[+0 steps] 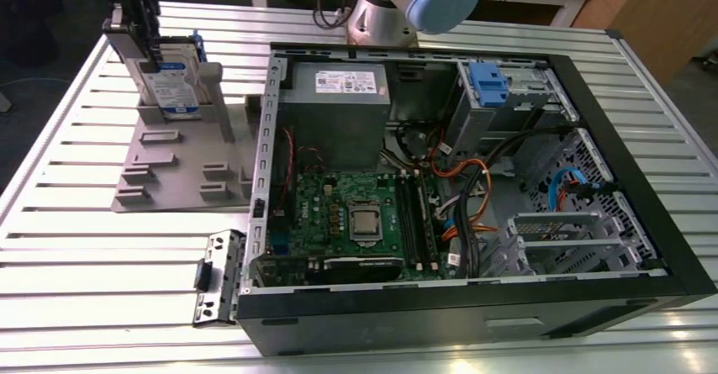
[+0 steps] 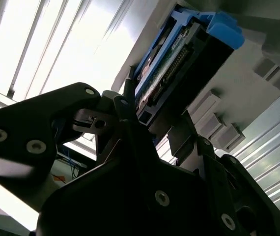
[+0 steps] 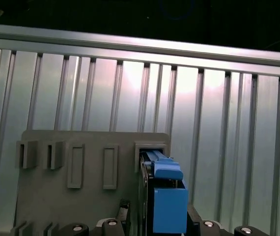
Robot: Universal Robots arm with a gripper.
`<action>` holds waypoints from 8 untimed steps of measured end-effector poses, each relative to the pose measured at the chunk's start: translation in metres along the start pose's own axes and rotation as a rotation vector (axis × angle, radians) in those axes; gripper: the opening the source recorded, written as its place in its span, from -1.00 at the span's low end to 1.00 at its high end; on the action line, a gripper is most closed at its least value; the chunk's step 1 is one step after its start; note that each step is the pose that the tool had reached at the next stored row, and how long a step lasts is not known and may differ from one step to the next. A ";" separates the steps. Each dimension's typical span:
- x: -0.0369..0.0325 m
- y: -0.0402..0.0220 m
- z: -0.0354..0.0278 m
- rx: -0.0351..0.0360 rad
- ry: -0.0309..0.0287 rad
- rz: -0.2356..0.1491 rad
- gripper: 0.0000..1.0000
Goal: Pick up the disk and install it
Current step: 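Pick up the disk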
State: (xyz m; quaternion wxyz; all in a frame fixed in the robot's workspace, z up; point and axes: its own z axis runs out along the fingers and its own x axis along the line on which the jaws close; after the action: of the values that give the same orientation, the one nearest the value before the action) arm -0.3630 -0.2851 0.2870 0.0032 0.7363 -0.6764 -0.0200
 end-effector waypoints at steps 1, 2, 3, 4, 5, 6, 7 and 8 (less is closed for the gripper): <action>0.0000 -0.0001 0.0018 0.0000 0.0000 0.000 0.06; 0.0001 -0.0001 0.0036 -0.0001 0.0000 0.000 0.06; 0.0001 -0.0001 0.0054 -0.0001 0.0000 0.000 0.06; 0.0002 -0.0002 0.0069 -0.0001 0.0000 0.000 0.06; 0.0002 -0.0002 0.0070 -0.0001 0.0000 0.000 0.06; 0.0002 -0.0002 0.0070 -0.0001 0.0000 0.000 0.06; 0.0002 -0.0002 0.0070 -0.0002 0.0001 0.000 0.06; 0.0002 -0.0002 0.0070 -0.0001 0.0000 0.000 0.06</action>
State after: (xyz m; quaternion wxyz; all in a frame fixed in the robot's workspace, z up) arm -0.3631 -0.2851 0.2800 0.0032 0.7363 -0.6763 -0.0201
